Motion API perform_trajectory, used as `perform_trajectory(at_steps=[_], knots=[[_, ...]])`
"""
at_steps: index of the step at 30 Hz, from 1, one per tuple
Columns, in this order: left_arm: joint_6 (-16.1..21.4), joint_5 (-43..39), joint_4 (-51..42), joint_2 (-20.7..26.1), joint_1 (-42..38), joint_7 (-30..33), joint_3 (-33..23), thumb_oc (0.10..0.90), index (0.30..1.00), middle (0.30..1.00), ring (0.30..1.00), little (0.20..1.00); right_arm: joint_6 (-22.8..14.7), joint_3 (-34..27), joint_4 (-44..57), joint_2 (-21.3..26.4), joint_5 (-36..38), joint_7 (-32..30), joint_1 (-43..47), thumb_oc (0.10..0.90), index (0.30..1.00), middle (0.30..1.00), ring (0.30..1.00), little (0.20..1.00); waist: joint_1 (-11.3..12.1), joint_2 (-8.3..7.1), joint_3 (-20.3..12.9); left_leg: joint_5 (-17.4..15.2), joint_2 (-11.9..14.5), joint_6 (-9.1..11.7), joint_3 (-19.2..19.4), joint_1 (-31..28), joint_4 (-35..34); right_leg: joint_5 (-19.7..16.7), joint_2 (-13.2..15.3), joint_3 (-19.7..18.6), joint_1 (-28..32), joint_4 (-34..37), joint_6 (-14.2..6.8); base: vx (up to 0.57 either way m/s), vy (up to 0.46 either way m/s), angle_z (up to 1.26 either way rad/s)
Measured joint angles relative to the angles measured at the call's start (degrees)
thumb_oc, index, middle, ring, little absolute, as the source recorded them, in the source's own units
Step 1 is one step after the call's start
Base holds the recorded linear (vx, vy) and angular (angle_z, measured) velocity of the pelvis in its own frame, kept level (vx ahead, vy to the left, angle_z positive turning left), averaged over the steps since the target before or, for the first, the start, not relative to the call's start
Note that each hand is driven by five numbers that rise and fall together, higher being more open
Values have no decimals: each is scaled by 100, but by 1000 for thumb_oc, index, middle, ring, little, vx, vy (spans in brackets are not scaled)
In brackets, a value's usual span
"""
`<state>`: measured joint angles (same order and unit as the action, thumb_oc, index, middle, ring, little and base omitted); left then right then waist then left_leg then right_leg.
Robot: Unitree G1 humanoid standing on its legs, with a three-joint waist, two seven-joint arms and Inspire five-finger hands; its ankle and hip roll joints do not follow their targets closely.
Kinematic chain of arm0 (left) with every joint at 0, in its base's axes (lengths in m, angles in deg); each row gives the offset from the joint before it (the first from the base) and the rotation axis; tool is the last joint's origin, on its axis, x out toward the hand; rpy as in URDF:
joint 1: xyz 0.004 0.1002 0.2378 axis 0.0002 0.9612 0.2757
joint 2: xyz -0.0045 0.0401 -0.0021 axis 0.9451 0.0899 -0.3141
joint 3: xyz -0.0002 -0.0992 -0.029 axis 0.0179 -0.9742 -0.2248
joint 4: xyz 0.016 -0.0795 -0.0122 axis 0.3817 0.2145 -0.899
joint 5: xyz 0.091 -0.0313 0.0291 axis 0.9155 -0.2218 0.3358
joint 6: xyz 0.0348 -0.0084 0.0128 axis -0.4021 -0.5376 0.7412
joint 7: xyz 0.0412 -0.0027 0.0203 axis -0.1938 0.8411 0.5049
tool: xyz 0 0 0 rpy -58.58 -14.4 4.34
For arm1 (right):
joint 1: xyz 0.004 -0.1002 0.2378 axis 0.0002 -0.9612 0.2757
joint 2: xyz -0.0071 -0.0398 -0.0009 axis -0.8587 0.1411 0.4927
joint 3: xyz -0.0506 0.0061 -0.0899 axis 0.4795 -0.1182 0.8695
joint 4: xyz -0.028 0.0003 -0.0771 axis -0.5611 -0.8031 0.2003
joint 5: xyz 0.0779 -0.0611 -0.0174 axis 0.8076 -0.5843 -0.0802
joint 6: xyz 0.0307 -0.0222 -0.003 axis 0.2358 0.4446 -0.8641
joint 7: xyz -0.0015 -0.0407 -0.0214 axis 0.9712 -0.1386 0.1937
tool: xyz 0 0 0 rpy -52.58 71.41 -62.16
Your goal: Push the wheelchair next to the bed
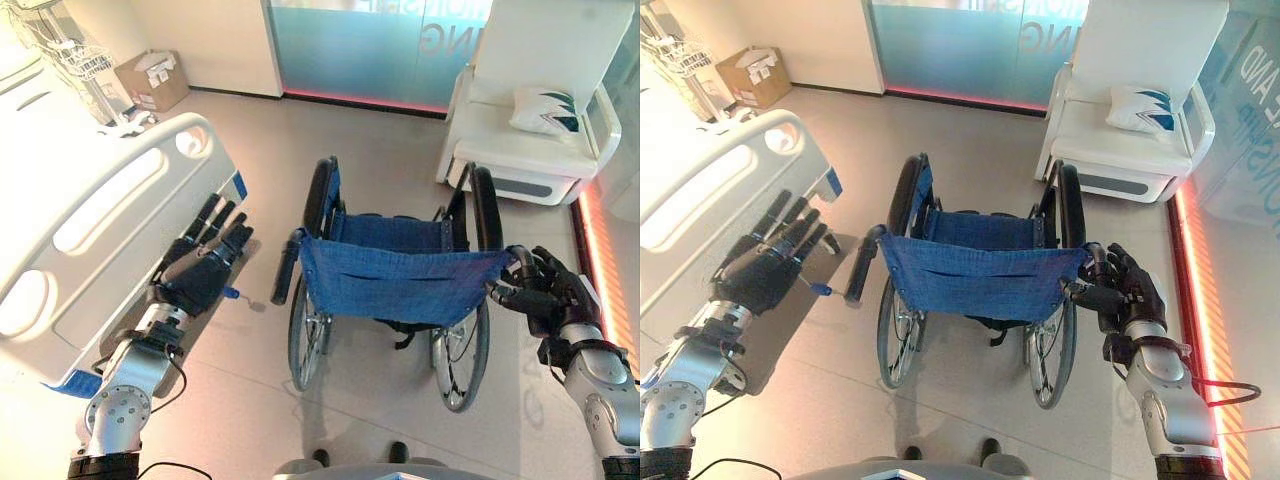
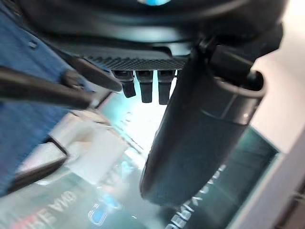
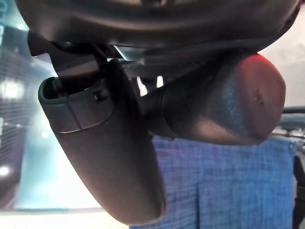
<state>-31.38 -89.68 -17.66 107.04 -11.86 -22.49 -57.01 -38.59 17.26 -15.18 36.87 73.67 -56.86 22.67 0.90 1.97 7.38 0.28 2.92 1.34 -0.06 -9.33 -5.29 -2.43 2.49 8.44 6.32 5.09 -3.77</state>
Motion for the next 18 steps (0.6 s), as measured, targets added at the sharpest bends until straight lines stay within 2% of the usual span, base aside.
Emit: perform_trajectory(at_steps=[4, 6, 9, 14, 18], knots=[[-282, 870, -27, 146, 240, -106, 154, 800, 900, 900, 900, 900, 20, 0, 57, -1, 2, -1, -30, 800, 900, 900, 900, 900, -4, 3, 1, -1, 0, -1, 0, -1, -30, 1, 0, 0, 1, 0, 0, 0, 0, 0], [-406, 1047, -27, 210, 375, -139, 171, 800, 900, 900, 900, 900, 21, -1, 57, -1, 4, -1, -35, 800, 900, 900, 900, 900, -3, 3, 2, 0, -1, -1, 0, -1, -30, 1, 0, -1, 1, 0, 0, 0, 0, 0], [-594, 1043, -27, 292, 439, -226, 185, 800, 900, 900, 900, 900, 21, -8, 57, 0, 5, -28, -49, 800, 900, 900, 900, 900, 7, 6, 3, 0, 0, 0, -4, 2, -30, 0, 1, -1, 1, 1, 0, 0, 0, 0], [-704, 524, -142, 289, 432, -210, 504, 800, 900, 900, 900, 900, -3, -2, 59, 0, 6, -57, -49, 800, 900, 900, 900, 900, -1, 27, 12, 0, 0, 0, -2, 2, -31, 0, 1, -5, 1, 1, 0, 0, 0, 0], [-704, 505, -147, 303, 415, -163, 528, 800, 900, 900, 900, 900, -41, 16, 66, 0, 6, -183, -46, 800, 900, 900, 900, 900, -2, 38, 20, 0, -2, 0, 1, 2, -30, 0, 2, -10, 1, 1, -1, 0, 0, 0]])
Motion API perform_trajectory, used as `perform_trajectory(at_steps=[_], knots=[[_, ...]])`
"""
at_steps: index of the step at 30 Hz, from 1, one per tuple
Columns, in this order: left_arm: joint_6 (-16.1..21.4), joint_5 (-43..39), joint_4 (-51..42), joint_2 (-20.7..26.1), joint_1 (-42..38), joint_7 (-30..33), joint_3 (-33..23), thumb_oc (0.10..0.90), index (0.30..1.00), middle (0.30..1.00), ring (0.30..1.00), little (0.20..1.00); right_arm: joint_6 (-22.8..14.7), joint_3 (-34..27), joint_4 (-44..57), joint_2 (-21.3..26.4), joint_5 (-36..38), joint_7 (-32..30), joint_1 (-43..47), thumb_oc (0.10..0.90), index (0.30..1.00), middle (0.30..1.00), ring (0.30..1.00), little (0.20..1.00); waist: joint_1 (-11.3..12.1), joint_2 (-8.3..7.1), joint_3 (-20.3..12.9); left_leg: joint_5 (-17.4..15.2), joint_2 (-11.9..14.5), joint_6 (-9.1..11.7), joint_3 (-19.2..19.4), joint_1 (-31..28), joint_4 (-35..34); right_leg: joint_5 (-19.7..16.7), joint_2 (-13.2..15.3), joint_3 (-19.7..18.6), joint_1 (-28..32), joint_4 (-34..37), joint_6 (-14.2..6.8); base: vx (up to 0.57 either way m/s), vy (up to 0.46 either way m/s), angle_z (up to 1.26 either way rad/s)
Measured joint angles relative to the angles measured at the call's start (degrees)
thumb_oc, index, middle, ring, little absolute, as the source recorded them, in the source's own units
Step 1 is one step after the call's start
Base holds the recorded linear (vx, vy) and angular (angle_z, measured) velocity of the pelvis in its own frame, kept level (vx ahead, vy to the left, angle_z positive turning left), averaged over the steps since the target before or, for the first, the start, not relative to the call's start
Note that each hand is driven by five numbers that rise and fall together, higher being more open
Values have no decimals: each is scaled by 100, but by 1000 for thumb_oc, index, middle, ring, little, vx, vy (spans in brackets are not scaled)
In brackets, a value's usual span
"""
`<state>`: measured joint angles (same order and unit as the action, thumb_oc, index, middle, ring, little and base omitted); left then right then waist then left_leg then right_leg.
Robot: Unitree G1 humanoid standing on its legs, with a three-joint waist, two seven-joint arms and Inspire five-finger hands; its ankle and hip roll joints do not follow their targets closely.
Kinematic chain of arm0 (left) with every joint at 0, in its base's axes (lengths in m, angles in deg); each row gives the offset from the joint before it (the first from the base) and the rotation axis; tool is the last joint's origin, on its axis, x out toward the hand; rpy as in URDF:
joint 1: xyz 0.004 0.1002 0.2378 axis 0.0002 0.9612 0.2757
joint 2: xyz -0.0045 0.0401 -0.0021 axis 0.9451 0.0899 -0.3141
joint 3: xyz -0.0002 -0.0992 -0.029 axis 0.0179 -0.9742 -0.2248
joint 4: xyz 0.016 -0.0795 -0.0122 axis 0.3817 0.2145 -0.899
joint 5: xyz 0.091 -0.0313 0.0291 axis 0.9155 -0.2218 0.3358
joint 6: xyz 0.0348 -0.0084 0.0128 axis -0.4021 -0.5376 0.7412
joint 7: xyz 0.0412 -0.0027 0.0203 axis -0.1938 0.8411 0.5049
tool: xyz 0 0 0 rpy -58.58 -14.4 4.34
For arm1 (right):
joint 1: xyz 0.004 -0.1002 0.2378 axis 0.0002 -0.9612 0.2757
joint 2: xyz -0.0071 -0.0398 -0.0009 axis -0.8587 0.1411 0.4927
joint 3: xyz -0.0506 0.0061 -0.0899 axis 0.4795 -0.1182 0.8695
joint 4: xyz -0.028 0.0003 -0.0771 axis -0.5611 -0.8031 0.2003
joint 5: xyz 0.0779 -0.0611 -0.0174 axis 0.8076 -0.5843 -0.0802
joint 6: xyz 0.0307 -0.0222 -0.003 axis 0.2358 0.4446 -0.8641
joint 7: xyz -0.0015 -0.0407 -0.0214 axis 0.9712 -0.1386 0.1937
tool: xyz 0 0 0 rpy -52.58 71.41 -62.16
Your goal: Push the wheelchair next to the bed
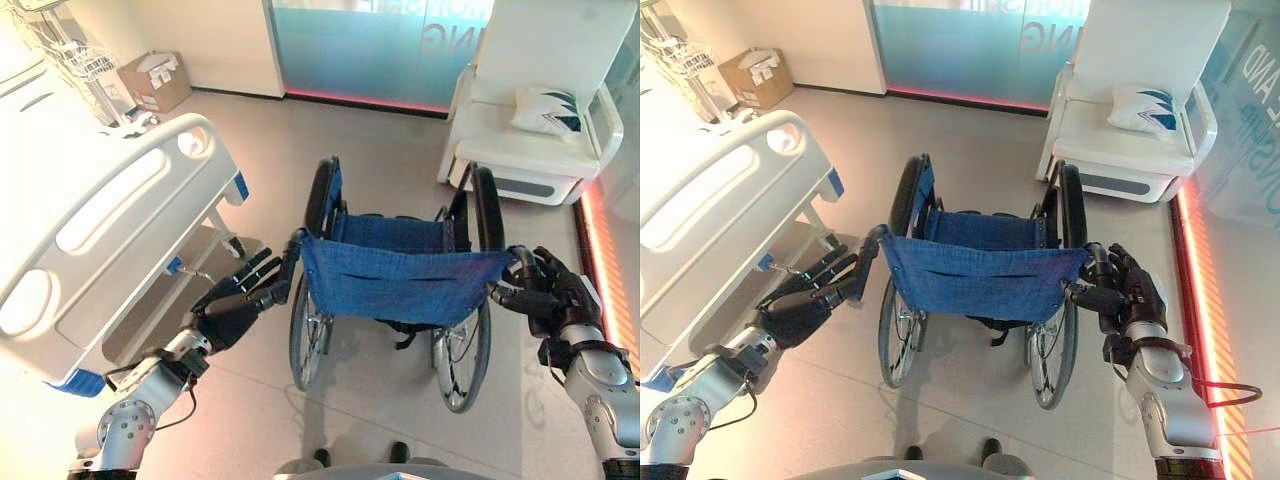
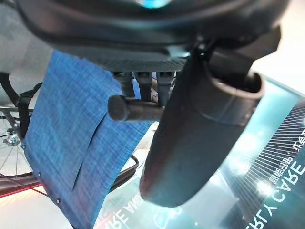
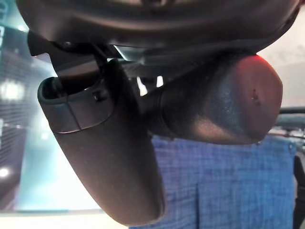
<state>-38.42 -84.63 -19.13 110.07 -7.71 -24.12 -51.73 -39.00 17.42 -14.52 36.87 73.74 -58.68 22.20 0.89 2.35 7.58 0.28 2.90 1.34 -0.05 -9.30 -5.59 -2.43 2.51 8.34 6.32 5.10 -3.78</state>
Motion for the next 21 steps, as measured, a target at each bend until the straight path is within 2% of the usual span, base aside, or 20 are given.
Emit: perform_trajectory(at_steps=[10, 21], knots=[[2, -390, 0, 29, -94, 451, 172, 800, 900, 900, 900, 900, -83, 59, -7, 2, 4, -124, 34, 800, 900, 900, 900, 900, -3, 37, 23, 0, -1, 0, 25, -22, 4, -2, -1, -34, 6, 0, -2, 0, 0, 0], [-46, -663, 251, -18, -415, 1126, 657, 800, 900, 900, 900, 900, -172, 318, -137, 59, 3, -248, 250, 800, 900, 900, 900, 900, -78, 73, 45, 0, -5, -1, 106, -79, 35, -12, -4, -131, 27, 0, -12, 24, 2, -3]])
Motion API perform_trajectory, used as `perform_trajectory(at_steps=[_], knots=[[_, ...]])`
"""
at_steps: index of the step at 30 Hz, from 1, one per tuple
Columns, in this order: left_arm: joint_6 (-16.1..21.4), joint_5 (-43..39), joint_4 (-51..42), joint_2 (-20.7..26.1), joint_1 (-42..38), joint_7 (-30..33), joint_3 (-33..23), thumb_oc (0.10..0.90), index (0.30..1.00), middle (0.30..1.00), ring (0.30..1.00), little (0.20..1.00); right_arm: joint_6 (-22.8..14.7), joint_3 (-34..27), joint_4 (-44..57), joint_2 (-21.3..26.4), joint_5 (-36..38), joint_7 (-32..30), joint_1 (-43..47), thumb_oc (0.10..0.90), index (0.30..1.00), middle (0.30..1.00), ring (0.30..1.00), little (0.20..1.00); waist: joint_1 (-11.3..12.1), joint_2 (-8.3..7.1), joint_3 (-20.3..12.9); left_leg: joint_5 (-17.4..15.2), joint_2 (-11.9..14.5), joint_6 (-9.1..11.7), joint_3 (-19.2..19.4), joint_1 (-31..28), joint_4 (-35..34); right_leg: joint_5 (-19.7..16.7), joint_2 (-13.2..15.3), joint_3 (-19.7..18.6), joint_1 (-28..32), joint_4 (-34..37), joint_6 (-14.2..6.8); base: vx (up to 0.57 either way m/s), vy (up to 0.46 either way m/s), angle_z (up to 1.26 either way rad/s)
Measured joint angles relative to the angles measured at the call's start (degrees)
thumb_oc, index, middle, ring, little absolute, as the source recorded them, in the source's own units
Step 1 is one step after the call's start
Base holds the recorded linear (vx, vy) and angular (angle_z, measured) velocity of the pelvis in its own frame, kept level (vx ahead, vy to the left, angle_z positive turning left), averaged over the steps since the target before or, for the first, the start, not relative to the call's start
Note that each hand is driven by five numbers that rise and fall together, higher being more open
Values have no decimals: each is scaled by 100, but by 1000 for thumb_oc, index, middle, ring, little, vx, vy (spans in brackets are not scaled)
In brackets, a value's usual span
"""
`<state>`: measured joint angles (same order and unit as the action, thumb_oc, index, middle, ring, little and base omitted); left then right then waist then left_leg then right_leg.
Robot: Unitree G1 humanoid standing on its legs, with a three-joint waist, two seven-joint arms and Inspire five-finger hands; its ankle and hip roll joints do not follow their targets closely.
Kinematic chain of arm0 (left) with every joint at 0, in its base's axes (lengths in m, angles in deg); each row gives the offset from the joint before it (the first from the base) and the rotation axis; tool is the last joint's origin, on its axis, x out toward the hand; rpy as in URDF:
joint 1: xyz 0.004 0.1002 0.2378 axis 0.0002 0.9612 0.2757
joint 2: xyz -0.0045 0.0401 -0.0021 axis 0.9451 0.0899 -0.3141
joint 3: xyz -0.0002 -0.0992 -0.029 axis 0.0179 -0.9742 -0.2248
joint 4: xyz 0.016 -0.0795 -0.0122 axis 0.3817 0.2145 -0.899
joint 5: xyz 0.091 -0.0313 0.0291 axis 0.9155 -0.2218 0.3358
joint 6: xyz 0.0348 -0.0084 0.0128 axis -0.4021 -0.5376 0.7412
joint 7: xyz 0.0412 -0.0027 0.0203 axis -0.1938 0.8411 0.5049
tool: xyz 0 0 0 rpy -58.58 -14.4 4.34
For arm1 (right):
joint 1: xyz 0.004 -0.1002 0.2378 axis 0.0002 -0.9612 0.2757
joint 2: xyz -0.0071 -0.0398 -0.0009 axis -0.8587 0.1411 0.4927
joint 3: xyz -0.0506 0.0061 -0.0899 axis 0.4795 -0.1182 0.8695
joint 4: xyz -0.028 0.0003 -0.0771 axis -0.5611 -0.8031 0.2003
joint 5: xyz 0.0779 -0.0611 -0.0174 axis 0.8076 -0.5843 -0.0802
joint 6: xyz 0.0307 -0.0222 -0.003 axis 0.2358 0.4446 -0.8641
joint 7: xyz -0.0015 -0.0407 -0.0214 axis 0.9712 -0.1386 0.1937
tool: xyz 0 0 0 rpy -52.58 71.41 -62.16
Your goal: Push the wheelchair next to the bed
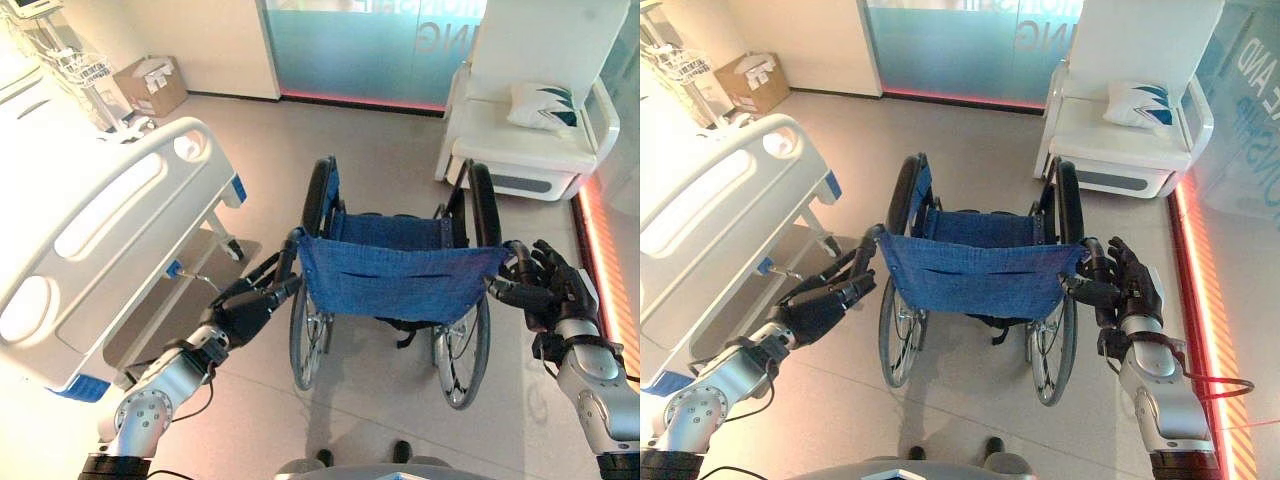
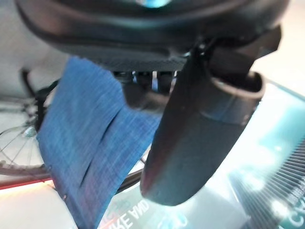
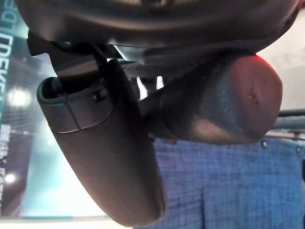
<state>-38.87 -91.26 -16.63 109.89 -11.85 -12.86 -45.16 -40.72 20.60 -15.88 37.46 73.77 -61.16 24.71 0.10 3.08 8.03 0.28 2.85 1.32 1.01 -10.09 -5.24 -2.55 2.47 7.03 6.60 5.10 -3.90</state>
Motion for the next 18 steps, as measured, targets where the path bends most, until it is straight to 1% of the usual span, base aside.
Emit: perform_trajectory(at_steps=[2, 5, 7, 9, 12, 13, 15, 18], knots=[[-83, -2, 81, -2, -115, 132, 15, 800, 900, 900, 900, 900, -5, 41, -32, 9, -1, -16, 50, 800, 900, 900, 900, 900, -16, 13, 5, 0, 0, 0, 5, -8, 0, -2, 0, -4, 6, 0, -2, 0, 0, 0], [-174, 0, 460, -3, -378, 378, 106, 800, 900, 900, 900, 900, -7, 155, -105, 17, 0, -21, 209, 800, 900, 900, 900, 900, -88, 52, 11, 0, -1, 0, 18, -21, -17, -7, 0, -16, 14, 1, -9, 7, 0, -2], [-337, 8, 681, 2, -540, 497, 271, 800, 900, 900, 900, 900, -7, 215, -108, 17, 3, -21, 291, 800, 900, 900, 900, 900, -120, 86, 33, 0, 0, 0, 59, -39, -19, -12, -1, -44, 13, 1, -14, 27, 4, -9], [-509, 87, 847, -34, -555, 534, 639, 800, 900, 900, 900, 900, -5, 373, -108, 18, 5, -29, 432, 800, 900, 900, 900, 900, -241, 112, 51, 0, -1, -2, 79, -84, -8, -14, -1, -59, 15, 1, -16, 31, 15, -7], [-717, 399, 870, -68, -582, 501, 1091, 800, 900, 900, 900, 900, -3, 442, -88, 18, 16, -29, 459, 800, 900, 900, 900, 900, -303, 119, 56, -1, 4, -4, 94, -102, 1, -27, -7, -74, 15, 0, -12, 11, 11, -5], [-722, 456, 870, -80, -584, 500, 1186, 800, 900, 900, 900, 900, -2, 456, -87, 17, 15, -29, 474, 800, 900, 900, 900, 900, -334, 120, 59, -1, 2, -5, 95, -100, 1, -27, -7, -75, 15, 0, -12, 0, 0, 0], [-717, 463, 869, -87, -592, 508, 1199, 800, 900, 900, 900, 900, -2, 489, -96, 17, 14, -29, 511, 800, 900, 900, 900, 900, -381, 124, 71, -1, 3, -5, 105, -102, 1, -28, -8, -77, 21, 0, -12, 2, 4, 2], [-710, 461, 867, -90, -692, 556, 1195, 800, 900, 900, 900, 900, -3, 509, -101, 17, 4, -29, 527, 800, 900, 900, 900, 900, -385, 151, 90, -1, 4, -5, 109, -135, 0, -28, -11, -106, 52, 1, -12, 0, 0, 0]])
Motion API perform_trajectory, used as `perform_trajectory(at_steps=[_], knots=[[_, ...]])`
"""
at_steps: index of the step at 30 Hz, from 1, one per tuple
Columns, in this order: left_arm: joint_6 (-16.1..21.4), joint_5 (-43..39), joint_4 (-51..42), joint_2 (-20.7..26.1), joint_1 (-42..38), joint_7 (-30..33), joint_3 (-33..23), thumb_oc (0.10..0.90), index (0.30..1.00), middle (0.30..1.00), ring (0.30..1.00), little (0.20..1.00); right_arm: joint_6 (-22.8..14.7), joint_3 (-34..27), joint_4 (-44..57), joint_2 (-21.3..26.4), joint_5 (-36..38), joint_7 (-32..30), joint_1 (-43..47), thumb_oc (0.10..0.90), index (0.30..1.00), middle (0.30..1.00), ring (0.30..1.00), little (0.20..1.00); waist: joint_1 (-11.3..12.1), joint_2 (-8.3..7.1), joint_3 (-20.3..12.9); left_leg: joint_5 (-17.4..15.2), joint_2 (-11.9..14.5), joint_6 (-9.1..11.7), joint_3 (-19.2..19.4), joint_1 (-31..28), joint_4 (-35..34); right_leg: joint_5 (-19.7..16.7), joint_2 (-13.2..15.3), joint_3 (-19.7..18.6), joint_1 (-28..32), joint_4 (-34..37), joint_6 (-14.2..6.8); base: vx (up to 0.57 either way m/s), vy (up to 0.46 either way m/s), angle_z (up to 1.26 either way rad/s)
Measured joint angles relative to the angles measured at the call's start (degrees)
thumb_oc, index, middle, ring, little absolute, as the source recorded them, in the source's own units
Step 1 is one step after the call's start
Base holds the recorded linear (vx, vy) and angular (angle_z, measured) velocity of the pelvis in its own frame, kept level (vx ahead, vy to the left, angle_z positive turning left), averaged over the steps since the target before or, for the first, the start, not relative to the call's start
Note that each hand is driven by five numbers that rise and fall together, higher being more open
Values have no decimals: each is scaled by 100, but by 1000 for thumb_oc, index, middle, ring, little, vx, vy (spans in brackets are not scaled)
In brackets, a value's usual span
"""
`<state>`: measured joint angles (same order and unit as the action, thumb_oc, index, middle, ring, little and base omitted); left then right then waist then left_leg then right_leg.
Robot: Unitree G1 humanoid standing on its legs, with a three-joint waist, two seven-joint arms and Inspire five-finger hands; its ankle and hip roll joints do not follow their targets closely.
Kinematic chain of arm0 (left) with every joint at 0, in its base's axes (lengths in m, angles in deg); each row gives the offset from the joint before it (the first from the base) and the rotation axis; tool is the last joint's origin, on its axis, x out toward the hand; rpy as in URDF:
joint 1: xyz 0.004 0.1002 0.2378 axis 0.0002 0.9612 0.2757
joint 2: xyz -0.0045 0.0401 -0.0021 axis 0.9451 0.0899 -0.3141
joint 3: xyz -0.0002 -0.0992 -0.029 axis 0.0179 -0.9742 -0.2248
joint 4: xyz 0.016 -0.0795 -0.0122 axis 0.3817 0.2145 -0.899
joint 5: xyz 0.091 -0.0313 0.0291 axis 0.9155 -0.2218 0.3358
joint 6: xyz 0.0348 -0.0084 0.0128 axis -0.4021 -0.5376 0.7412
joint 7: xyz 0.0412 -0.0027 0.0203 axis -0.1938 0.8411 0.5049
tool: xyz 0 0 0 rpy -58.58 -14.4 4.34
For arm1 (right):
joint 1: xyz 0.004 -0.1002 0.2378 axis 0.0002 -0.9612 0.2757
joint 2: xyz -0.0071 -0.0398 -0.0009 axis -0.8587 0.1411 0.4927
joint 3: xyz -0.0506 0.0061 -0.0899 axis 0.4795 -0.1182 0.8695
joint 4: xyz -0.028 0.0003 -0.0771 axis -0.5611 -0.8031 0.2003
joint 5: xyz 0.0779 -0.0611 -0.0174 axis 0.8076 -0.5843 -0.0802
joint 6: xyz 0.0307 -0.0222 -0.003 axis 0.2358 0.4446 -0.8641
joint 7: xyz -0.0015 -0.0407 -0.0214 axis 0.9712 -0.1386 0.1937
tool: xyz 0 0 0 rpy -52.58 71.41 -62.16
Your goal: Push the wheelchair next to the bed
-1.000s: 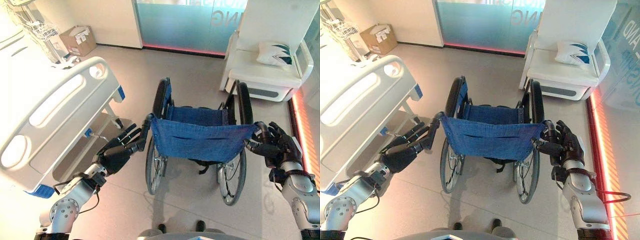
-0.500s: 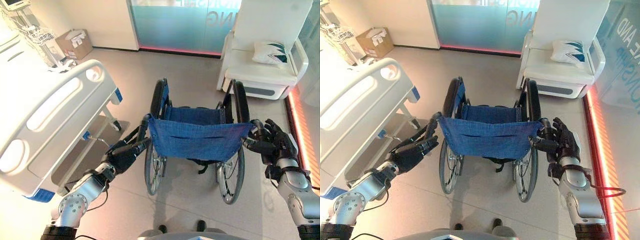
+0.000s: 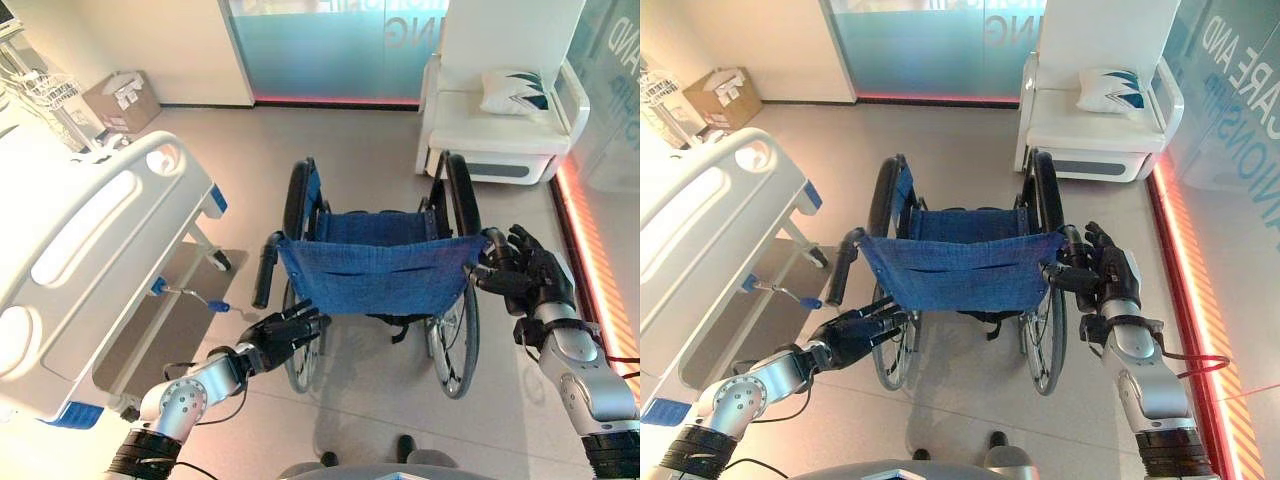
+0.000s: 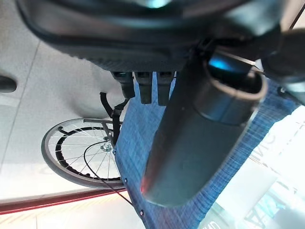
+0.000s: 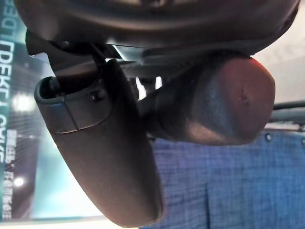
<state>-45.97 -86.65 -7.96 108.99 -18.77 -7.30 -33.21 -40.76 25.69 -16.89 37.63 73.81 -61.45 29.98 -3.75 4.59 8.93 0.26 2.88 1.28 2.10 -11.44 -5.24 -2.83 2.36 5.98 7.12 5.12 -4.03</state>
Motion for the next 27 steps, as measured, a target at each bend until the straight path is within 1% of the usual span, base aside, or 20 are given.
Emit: perform_trajectory(at_steps=[5, 6, 8, 12, 15, 27], knots=[[1, -18, -7, -52, -153, 110, 5, 800, 900, 900, 900, 900, -2, 45, 5, -9, 0, 0, 14, 800, 900, 900, 900, 900, -10, 15, 18, 0, 0, 0, 14, -4, -37, -1, -1, -45, 4, 1, -2, 2, -2, -3], [8, -18, -7, -96, -159, 112, 5, 758, 836, 836, 836, 836, -1, 46, 12, -10, 0, 0, 14, 800, 900, 900, 900, 900, -11, 10, 29, 0, -1, 0, 16, -5, -36, -3, -1, -49, 5, 1, -4, 0, 0, 0], [41, -17, -8, -145, -173, 111, 5, 800, 900, 900, 900, 900, -1, 47, 15, -10, 0, 0, 19, 800, 900, 900, 900, 900, -12, -5, 50, 0, -2, 0, 20, -16, -35, -5, -1, -52, 4, 1, -5, 0, 0, 0], [233, -11, -16, -196, -182, 153, 23, 800, 900, 900, 900, 900, 8, 48, 5, -28, -9, 0, 44, 800, 900, 900, 900, 900, -18, -30, 70, 0, -3, 0, 23, -25, 0, -7, -1, -58, 3, 1, -5, 0, 0, 0], [299, -17, -42, -200, -181, 214, 23, 800, 900, 900, 900, 900, 6, 51, 3, -41, -9, 1, 54, 800, 900, 900, 900, 900, -18, -49, 89, 0, -2, -1, 25, -26, 1, -7, -2, -59, 3, 0, -5, 0, 0, 0], [308, -20, -66, -199, -181, 280, 18, 800, 900, 900, 900, 900, 31, 19, 4, -114, -16, 48, 52, 800, 900, 900, 900, 900, -19, -48, 92, 1, -3, -1, 33, -39, 1, -10, 0, -65, 17, -1, -8, 0, 0, 0]])
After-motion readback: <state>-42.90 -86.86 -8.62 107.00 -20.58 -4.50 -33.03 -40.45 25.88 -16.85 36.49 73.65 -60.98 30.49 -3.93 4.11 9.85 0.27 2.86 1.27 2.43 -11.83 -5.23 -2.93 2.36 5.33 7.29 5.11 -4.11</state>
